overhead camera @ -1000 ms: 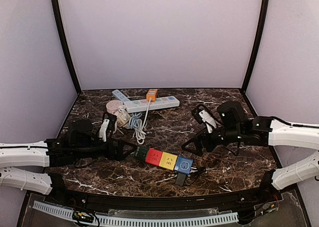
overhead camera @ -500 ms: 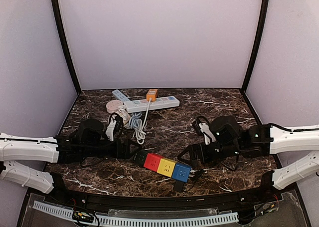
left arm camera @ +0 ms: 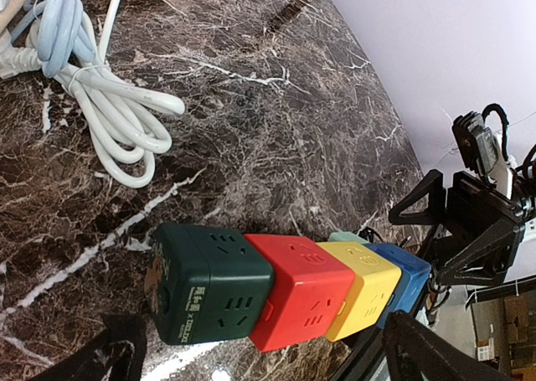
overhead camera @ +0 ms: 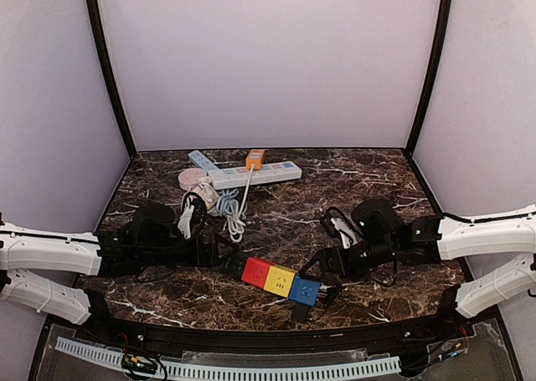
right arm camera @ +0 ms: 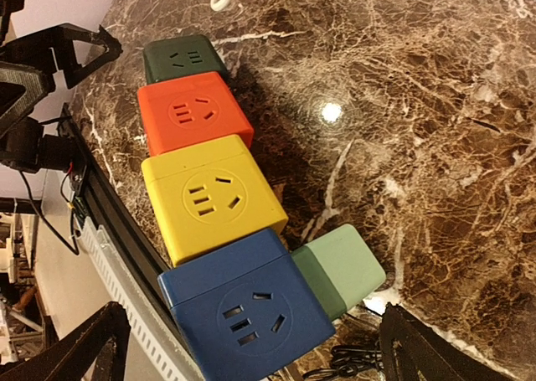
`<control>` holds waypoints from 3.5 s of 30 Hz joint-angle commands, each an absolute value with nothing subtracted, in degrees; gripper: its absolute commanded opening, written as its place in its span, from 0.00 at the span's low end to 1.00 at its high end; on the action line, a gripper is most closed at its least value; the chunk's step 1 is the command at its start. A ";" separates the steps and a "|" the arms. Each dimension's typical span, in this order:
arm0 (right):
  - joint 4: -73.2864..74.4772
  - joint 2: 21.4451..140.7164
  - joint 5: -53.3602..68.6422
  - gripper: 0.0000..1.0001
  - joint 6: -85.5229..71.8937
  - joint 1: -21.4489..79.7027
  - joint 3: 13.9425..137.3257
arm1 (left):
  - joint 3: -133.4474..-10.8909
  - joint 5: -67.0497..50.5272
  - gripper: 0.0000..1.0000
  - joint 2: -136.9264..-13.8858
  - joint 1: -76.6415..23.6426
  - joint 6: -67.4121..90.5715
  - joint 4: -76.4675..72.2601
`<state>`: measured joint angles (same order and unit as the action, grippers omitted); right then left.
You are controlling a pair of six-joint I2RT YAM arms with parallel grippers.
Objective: Pull the plug off the socket
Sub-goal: Move the socket to the center of the board, then pick up the socket from the center of the board.
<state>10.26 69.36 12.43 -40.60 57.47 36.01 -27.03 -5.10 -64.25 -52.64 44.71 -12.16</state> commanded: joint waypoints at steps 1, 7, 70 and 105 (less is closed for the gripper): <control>4.95 70.49 21.25 0.99 -39.84 54.72 33.97 | -27.02 -5.83 1.00 -63.26 -52.79 45.65 -12.53; 1.79 72.67 25.32 0.99 -39.68 52.02 32.10 | -28.07 -6.09 1.00 -63.72 -52.80 45.62 -11.44; 1.88 85.28 8.53 0.85 -35.14 68.93 49.08 | -29.97 1.38 1.00 -81.26 -60.78 74.56 -24.48; 8.78 68.75 -10.97 0.95 -35.21 68.98 37.53 | -41.13 3.15 0.95 -94.32 -60.94 80.43 -15.58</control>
<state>8.16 70.08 -8.23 -35.20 68.60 39.18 -39.46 2.04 -94.02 -60.66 79.57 -20.56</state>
